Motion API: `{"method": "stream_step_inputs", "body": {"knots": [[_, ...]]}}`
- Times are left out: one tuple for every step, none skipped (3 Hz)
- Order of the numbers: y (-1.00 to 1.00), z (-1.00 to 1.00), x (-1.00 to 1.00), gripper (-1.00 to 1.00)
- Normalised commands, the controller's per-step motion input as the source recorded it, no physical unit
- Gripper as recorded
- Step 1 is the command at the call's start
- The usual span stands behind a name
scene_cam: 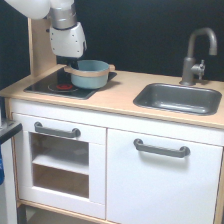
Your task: Place the pot in the sink
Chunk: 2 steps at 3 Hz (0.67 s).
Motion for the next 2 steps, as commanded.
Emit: {"method": "stream_step_inputs", "body": {"knots": [[-0.18,0.98,0.96,-1.0],[0.02,0.94,1.0,-1.0]]}}
